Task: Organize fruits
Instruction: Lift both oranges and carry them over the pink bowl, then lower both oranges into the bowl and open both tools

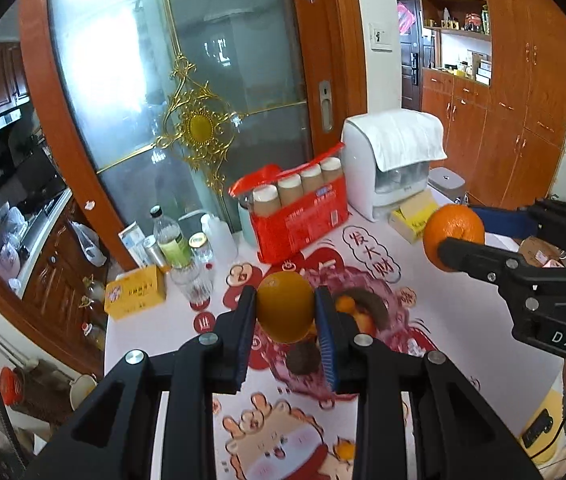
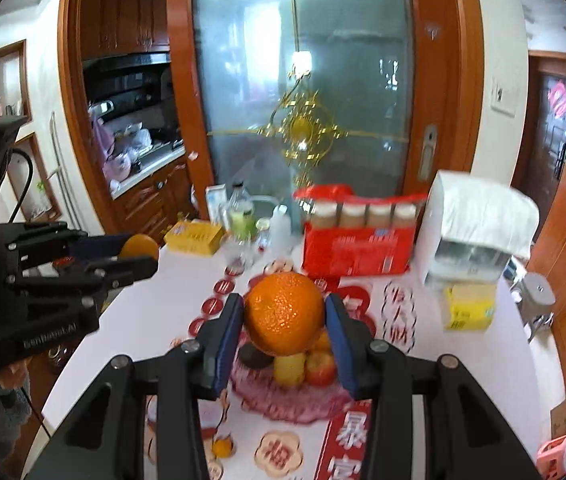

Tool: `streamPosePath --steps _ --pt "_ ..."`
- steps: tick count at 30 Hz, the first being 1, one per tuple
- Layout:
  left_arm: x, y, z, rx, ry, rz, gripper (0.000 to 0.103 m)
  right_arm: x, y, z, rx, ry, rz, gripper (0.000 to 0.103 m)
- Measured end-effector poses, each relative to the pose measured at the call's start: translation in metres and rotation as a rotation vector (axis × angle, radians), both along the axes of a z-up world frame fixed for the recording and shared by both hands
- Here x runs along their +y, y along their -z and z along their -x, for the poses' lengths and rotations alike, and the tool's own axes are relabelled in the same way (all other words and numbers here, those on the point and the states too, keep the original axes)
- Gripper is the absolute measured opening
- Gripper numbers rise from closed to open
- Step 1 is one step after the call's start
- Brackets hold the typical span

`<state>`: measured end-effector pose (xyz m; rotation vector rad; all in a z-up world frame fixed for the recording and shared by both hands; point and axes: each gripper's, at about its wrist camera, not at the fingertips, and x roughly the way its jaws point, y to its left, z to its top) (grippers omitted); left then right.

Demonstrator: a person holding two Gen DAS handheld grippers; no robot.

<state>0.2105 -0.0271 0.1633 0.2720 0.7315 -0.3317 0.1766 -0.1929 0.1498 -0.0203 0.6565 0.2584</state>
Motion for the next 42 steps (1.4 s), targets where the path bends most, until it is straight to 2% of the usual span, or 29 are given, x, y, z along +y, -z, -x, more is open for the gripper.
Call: streamPosePath --steps 3,6,9,14,19,23,26,31,34,38,42 --pt "-0.003 0.016 -0.031 0.028 -0.003 0.009 0.027 0.002 0.004 -0.023 0.0 0.01 -0.003 0.043" --pt "-0.005 0.049 -0.066 0.093 -0.003 0.031 0.027 0.006 0.024 -0.052 0.032 0.026 -0.012 0.043" --pt "-0.006 0.087 -0.095 0.156 -0.006 0.034 0.027 0.009 0.062 -0.085 0.104 0.052 -0.016 0.043" --pt "-0.01 0.165 -0.138 0.291 -0.003 0.03 0.027 0.009 0.142 -0.129 0.263 0.096 -0.022 0.043" --pt "-0.016 0.237 -0.163 0.412 0.002 0.015 0.027 0.013 0.21 -0.15 0.398 0.117 -0.019 0.043" --pt "-0.018 0.276 -0.172 0.473 0.005 0.005 0.027 0.019 0.246 -0.156 0.462 0.115 -0.001 0.043" --pt "-0.02 0.291 -0.175 0.5 0.006 0.004 0.028 0.022 0.259 -0.159 0.482 0.109 0.016 0.043" --pt "-0.02 0.298 -0.18 0.51 0.001 -0.001 0.03 0.021 0.263 -0.164 0.478 0.097 0.001 0.044" --pt "-0.018 0.296 -0.181 0.495 -0.011 -0.006 0.042 0.024 0.26 -0.163 0.452 0.089 0.021 0.044" --pt "-0.008 0.288 -0.18 0.476 -0.047 0.0 0.07 0.021 0.251 -0.161 0.421 0.091 0.017 0.044" --pt "-0.003 0.277 -0.174 0.453 -0.06 0.003 0.075 0.015 0.24 -0.154 0.395 0.107 -0.011 0.05"
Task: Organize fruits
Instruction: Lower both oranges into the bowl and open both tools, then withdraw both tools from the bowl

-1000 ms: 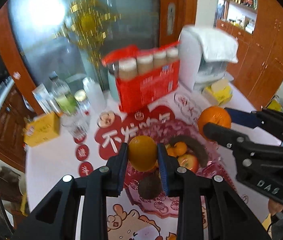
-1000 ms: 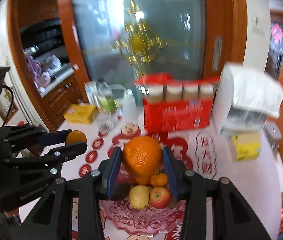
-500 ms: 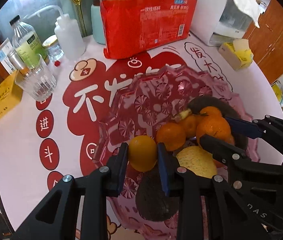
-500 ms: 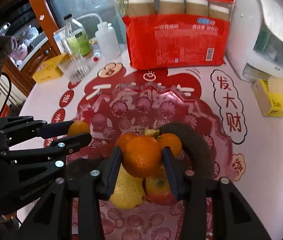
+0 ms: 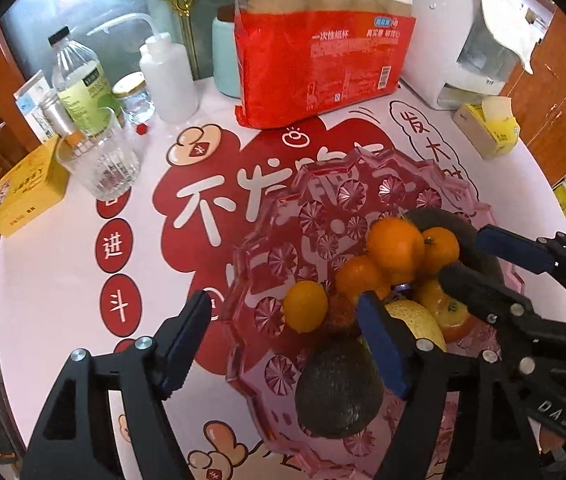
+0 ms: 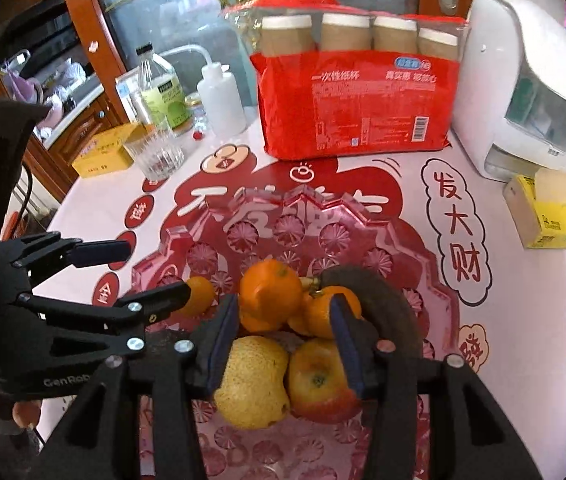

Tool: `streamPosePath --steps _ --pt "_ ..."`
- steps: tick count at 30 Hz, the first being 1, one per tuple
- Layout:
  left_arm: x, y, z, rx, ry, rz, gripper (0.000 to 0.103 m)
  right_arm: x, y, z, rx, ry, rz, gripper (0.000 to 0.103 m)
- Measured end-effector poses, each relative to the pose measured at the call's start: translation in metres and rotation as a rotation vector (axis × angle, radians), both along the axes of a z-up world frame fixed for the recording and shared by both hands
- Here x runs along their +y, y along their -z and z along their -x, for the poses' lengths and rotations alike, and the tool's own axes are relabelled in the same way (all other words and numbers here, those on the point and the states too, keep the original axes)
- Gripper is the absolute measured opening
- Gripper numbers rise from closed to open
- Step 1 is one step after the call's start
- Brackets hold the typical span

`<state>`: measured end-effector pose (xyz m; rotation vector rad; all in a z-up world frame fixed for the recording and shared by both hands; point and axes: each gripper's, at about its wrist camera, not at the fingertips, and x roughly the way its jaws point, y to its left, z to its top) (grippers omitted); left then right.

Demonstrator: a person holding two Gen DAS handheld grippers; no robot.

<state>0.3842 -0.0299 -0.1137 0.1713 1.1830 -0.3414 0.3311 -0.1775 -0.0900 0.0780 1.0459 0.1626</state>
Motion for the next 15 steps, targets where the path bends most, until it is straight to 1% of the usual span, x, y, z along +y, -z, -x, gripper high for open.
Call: streamPosePath --steps 2,4,15 --pt "0.001 -0.005 0.004 -0.011 -0.003 -0.008 0.08 -0.001 -0.005 0.003 -0.007 0.003 0.0 0.05" --pt "0.001 -0.013 0.01 -0.026 -0.007 -0.015 0.082 -0.001 -0.009 0.007 -0.012 0.003 -0.007 0.05" --pt "0.003 -0.06 0.047 -0.089 -0.016 -0.022 0.083 -0.001 -0.043 0.044 -0.061 0.003 -0.008 0.05"
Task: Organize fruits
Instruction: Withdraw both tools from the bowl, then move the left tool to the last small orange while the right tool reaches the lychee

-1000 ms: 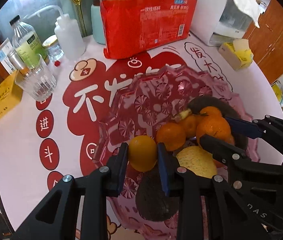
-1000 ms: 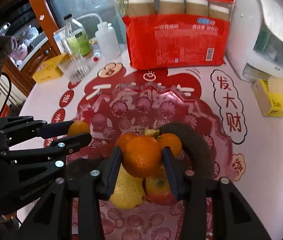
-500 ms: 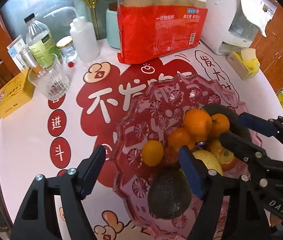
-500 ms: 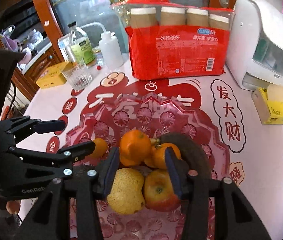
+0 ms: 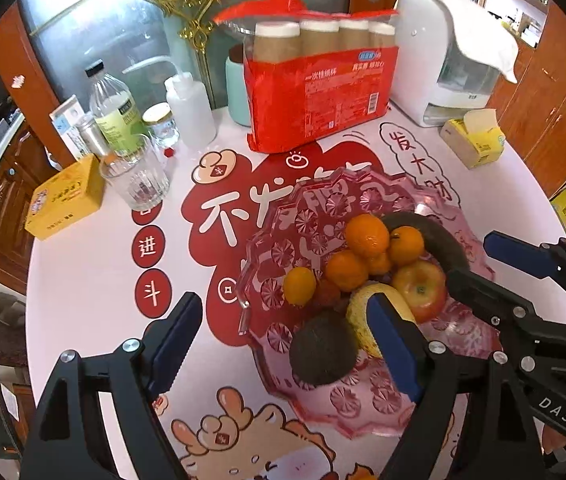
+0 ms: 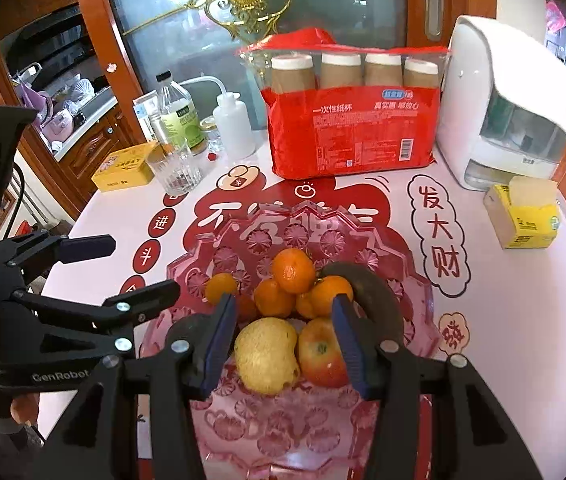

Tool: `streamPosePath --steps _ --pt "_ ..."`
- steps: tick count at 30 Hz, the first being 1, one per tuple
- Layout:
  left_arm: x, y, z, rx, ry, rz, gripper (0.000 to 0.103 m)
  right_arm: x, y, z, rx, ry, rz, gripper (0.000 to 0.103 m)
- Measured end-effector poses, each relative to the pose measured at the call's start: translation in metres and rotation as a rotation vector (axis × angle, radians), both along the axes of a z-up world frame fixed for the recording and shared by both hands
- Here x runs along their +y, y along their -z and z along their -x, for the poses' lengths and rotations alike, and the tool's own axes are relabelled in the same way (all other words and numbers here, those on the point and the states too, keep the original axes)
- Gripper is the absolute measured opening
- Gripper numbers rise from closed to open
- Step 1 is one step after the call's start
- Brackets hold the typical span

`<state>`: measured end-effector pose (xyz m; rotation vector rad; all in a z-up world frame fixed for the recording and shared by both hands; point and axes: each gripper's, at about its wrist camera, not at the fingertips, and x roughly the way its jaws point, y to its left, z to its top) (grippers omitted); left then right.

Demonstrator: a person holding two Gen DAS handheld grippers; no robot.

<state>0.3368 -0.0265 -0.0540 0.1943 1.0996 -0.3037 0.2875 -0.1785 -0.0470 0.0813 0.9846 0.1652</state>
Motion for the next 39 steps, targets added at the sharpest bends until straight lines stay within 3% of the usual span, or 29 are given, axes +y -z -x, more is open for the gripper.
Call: streamPosePath --steps 17,24,32,39 --pt "0.004 -0.081 0.083 -0.113 -0.022 -0.001 0.09 -0.012 -0.069 0.081 -0.106 0.002 -0.006 0.051" --pt "0.008 -0.103 0.127 -0.156 -0.041 0.002 0.093 -0.015 -0.087 0.123 -0.148 -0.014 -0.012 0.062" --pt "0.012 -0.087 0.174 -0.14 -0.066 0.004 0.093 -0.015 -0.07 0.164 -0.121 -0.053 -0.008 0.064" --pt "0.011 -0.037 0.206 -0.073 -0.081 -0.013 0.093 -0.018 -0.028 0.191 -0.048 -0.06 -0.004 0.064"
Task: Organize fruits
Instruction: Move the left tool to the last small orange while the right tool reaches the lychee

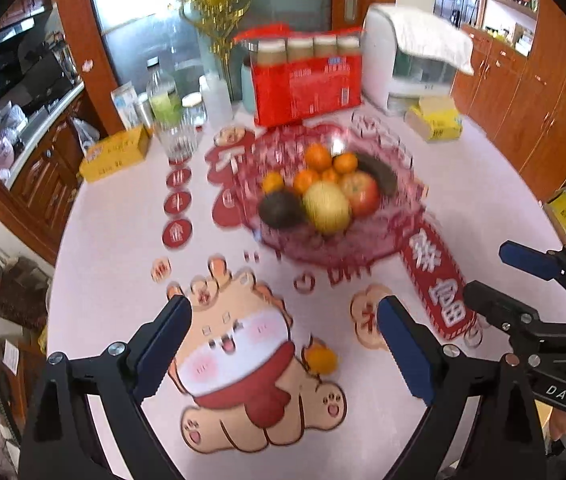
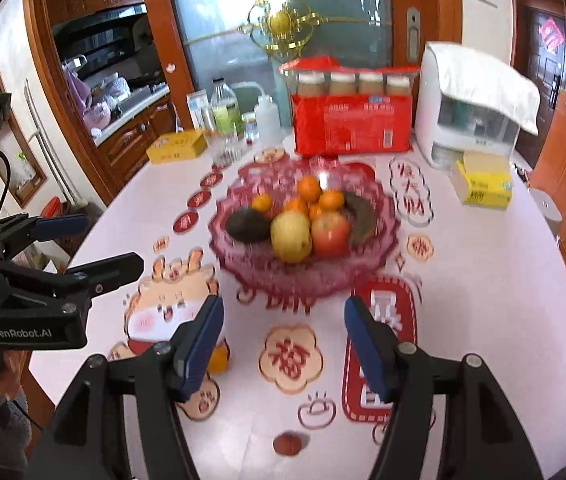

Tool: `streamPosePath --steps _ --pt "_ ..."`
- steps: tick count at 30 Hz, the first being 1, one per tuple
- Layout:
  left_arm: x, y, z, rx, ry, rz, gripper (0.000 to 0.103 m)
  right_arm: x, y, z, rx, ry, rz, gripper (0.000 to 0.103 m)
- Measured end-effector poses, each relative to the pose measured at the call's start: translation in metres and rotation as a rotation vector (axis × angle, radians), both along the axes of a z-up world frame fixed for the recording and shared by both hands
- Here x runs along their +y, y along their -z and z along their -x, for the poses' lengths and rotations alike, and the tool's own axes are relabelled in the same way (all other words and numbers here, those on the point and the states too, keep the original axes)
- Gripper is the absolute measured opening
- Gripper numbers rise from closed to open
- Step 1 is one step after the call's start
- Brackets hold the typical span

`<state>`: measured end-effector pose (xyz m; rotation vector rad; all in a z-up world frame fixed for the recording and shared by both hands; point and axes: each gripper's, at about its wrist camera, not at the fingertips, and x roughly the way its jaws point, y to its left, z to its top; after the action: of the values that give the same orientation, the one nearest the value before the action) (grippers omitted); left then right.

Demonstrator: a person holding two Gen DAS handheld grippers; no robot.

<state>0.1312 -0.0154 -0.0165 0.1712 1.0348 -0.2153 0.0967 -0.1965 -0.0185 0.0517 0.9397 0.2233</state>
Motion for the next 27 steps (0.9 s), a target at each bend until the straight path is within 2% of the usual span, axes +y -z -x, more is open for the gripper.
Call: streamPosePath --steps 13,18,27 --pt "0.006 0.106 0.026 0.177 -0.046 0.007 0.093 -0.01 0.101 0.041 0.228 0.028 -0.008 0.063" --pt "0.006 0.127 0.029 0.204 -0.048 0.004 0.093 -0.005 0.122 0.051 0.272 0.023 -0.004 0.063" --pt "0.005 0.141 0.03 0.21 -0.043 0.021 0.093 0.003 0.148 0.058 0.301 0.008 0.05 0.063"
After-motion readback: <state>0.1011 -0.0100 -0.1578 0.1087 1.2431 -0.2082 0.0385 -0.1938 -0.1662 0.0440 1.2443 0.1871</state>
